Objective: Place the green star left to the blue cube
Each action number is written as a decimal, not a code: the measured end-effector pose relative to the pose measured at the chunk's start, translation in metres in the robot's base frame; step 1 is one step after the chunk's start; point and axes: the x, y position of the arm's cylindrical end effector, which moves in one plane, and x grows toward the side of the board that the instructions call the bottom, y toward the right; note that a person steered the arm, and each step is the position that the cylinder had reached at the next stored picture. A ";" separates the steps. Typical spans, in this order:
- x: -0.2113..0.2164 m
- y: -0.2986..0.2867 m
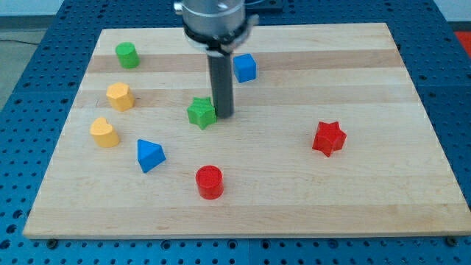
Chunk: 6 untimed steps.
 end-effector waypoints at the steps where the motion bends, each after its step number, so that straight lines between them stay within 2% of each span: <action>1: 0.009 -0.044; 2: -0.004 -0.097; 3: -0.027 -0.090; 4: -0.009 -0.096; 5: -0.008 -0.069; 6: -0.050 -0.065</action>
